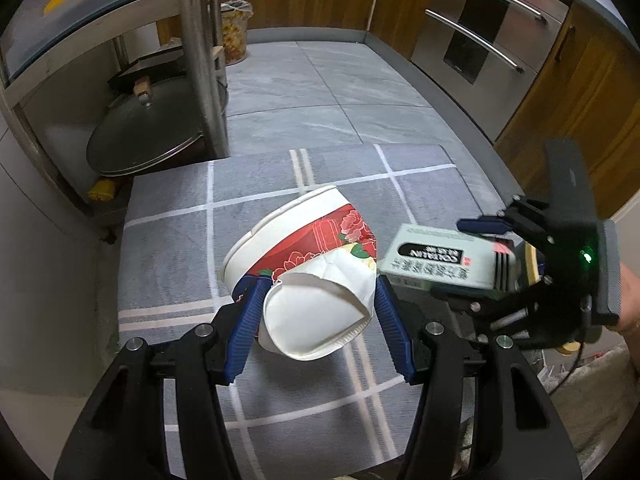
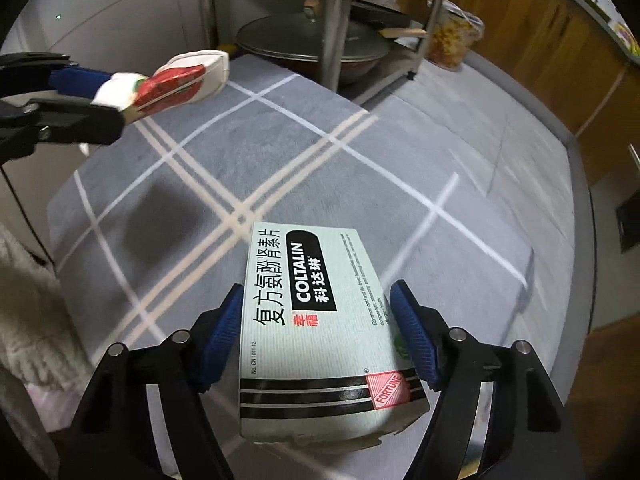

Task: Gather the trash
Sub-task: 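Carry the paper cup and medicine box over the teal bin with both tools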

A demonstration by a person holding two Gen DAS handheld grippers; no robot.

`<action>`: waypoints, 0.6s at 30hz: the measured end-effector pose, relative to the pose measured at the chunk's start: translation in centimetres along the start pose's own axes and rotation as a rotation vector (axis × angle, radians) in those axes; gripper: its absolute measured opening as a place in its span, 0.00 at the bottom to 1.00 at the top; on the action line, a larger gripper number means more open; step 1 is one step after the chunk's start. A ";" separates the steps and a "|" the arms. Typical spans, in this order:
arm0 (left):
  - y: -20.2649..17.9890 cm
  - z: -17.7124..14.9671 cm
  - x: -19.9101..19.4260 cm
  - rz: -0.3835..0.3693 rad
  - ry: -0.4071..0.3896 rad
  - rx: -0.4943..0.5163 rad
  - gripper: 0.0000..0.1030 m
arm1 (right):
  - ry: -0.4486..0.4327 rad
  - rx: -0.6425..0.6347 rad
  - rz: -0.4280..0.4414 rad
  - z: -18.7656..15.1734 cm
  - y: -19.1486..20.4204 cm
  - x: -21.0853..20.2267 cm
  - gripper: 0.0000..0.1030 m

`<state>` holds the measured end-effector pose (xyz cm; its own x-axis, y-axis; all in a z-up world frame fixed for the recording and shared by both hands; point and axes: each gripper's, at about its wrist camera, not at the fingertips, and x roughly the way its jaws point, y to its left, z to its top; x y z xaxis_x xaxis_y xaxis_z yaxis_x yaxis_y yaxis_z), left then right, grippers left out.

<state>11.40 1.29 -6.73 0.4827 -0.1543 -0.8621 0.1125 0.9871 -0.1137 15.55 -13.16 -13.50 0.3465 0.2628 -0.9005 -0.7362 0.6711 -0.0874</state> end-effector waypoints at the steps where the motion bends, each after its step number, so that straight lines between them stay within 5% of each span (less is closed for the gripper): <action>1: -0.5 0.0 0.0 -0.004 0.001 0.009 0.55 | 0.000 0.003 -0.004 -0.4 -0.1 -0.6 0.72; 10: -5.3 0.3 0.0 -0.022 -0.002 0.095 0.55 | -0.022 0.081 -0.103 -5.3 -2.3 -6.9 0.72; 18: -13.7 1.8 -0.8 -0.135 -0.053 0.230 0.55 | -0.036 0.198 -0.216 -11.7 -7.9 -15.3 0.72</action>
<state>11.02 -12.23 -3.64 0.4940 -0.2919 -0.8190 0.3707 0.9228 -0.1053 9.29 -30.57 -4.03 0.5055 0.1215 -0.8543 -0.5168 0.8355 -0.1870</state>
